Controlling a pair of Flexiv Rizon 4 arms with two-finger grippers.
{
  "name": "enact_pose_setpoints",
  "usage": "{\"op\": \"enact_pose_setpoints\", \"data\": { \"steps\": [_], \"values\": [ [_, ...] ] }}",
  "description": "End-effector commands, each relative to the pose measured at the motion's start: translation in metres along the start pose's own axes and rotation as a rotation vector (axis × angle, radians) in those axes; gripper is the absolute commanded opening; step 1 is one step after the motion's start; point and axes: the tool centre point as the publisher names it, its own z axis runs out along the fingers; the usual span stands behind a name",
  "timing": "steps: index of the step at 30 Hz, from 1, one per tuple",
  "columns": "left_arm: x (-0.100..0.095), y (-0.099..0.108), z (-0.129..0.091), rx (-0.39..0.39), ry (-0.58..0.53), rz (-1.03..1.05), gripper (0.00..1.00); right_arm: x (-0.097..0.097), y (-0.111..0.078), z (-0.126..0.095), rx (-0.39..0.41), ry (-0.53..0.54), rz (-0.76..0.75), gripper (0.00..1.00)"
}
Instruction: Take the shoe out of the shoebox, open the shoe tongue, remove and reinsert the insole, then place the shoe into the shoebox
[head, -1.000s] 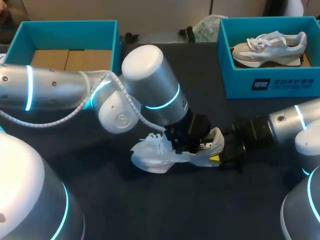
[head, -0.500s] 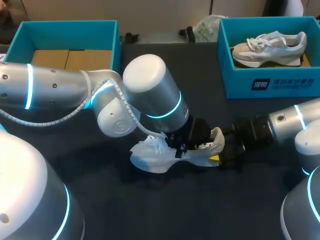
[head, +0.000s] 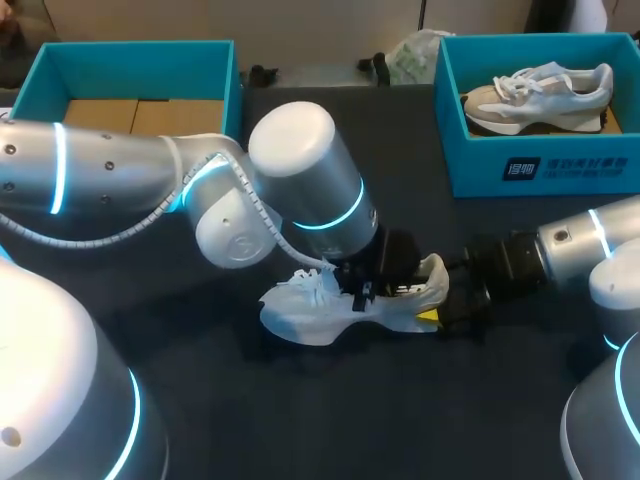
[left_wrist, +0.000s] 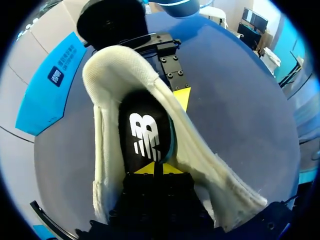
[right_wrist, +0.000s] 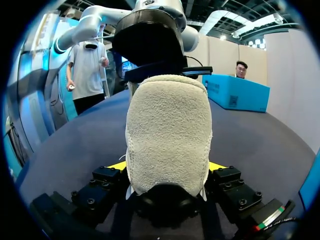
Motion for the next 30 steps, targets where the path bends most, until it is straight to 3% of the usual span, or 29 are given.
{"op": "enact_pose_setpoints", "data": {
  "steps": [1, 30],
  "values": [
    [-0.006, 0.012, -0.002, 0.023, 0.013, -0.016, 0.0, 0.001, -0.001, 0.002, 0.004, 0.0, 0.001, 0.0],
    [-0.002, 0.01, -0.069, 0.132, 0.046, -0.143, 0.0, 0.001, -0.001, 0.002, 0.004, 0.0, 0.001, 0.0]
  ]
}}
